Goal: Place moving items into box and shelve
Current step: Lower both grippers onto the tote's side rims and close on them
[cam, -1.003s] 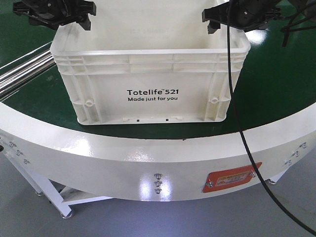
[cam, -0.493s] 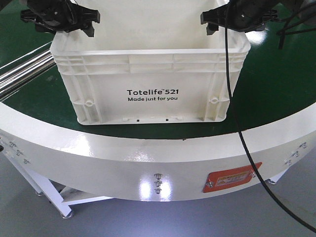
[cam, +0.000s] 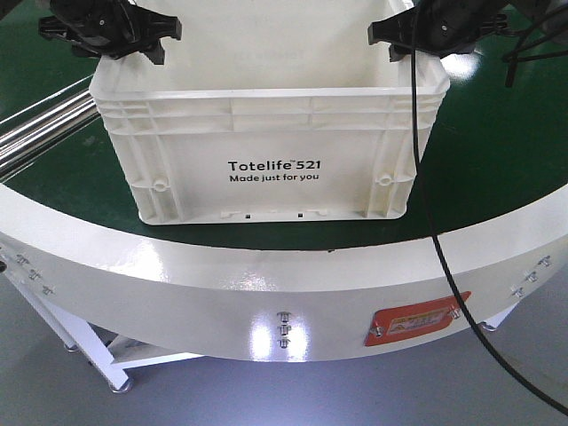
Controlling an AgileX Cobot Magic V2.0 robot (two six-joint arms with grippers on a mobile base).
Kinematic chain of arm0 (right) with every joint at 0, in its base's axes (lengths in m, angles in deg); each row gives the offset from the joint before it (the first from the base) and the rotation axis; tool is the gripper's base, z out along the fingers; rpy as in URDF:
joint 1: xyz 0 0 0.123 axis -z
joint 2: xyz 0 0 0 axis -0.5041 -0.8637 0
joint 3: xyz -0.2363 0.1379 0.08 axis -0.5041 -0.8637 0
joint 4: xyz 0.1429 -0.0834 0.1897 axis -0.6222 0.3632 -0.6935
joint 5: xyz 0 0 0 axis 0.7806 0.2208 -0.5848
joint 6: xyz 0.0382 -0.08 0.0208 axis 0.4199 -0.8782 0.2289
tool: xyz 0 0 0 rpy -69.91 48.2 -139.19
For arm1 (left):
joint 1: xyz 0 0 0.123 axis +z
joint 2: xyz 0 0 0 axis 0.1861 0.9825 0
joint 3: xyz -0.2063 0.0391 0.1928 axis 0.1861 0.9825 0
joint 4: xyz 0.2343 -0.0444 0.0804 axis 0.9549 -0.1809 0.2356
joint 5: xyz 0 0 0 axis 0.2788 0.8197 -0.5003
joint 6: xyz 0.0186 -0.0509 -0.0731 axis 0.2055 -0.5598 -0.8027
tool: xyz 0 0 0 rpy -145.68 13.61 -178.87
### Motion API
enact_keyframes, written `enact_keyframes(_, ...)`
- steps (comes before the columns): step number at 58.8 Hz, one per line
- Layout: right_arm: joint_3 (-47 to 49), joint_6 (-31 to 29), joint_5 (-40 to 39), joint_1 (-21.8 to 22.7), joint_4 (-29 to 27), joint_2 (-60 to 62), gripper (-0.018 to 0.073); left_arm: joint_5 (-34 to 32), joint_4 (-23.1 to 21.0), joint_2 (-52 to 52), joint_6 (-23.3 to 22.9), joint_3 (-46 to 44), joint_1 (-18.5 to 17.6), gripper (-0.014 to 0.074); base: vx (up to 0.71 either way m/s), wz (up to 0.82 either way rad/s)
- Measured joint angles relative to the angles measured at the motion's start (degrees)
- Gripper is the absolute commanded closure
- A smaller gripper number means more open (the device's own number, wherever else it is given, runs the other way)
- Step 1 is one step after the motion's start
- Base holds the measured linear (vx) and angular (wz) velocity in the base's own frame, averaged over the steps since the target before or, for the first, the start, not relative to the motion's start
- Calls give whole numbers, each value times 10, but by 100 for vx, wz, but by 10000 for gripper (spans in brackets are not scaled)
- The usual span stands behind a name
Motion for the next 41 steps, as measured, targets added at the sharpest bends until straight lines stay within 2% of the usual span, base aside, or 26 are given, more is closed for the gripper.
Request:
enact_keyframes(8,0,-3,-1,0,-1,0,348,-3,5,0,-4,-2,1,303,0,0)
enact_keyframes(16,0,-3,-1,0,-1,1,341,-1,13,0,-4,-2,1,372,0,0)
enact_keyframes(23,0,-3,4,0,-2,4,310,-2,13,0,-4,-2,1,400,0,0)
enact_keyframes(41,0,-3,14,0,-7,5,178,-4,11,-5,-4,1,2,396,0,0)
